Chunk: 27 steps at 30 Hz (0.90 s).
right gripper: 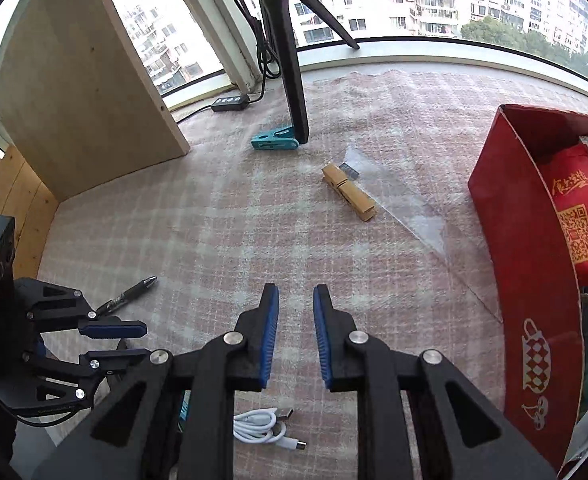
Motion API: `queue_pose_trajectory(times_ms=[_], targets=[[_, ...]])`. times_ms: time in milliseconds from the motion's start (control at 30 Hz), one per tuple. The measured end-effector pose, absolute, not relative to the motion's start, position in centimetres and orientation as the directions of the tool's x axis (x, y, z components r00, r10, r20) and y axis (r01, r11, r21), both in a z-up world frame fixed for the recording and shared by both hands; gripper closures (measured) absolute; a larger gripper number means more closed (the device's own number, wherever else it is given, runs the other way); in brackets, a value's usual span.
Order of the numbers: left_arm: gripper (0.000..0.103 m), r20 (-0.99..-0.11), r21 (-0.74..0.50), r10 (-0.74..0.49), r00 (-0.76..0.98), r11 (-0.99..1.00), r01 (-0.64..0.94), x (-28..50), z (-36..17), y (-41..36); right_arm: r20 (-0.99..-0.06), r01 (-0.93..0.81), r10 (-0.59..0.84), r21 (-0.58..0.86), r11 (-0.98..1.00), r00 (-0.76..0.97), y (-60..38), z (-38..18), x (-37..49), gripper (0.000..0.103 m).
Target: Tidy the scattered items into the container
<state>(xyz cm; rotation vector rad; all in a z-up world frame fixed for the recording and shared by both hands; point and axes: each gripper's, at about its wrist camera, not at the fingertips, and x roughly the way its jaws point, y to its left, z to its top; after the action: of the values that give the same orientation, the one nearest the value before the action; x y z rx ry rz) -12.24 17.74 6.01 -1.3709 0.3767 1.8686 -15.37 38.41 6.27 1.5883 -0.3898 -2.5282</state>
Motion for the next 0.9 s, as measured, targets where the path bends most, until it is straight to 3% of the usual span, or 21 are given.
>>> queue_pose_trajectory(times_ms=[233, 267, 500, 700, 900], targets=[[0.086, -0.89, -0.193, 0.42, -0.177, -0.699, -0.688, -13.2, 6.6, 15.7, -0.913, -0.214, -0.148, 0.242, -0.946, -0.381, 43.4, 3.6, -24.6, 0.088], [0.086, -0.891, -0.194, 0.418, -0.176, -0.703, -0.684, -13.2, 6.3, 15.3, -0.92, -0.22, -0.153, 0.243, -0.945, -0.36, 43.6, 3.1, -25.4, 0.093], [0.086, -0.886, -0.212, 0.431, -0.173, -0.707, -0.675, -12.9, 6.0, 14.4, -0.947, -0.246, -0.126, 0.203, -0.948, -0.296, 42.9, 2.0, -26.8, 0.094], [0.086, -0.878, -0.211, 0.447, -0.172, -0.684, -0.699, -12.4, 6.6, 15.0, -0.937, -0.221, -0.255, 0.309, -0.925, -0.241, 40.9, 1.5, -23.6, 0.095], [0.086, -0.877, -0.202, 0.449, -0.171, -0.667, -0.718, -11.6, 7.0, 15.3, -0.912, -0.03, -0.385, 0.393, -0.919, -0.139, 34.9, 1.9, -16.9, 0.095]])
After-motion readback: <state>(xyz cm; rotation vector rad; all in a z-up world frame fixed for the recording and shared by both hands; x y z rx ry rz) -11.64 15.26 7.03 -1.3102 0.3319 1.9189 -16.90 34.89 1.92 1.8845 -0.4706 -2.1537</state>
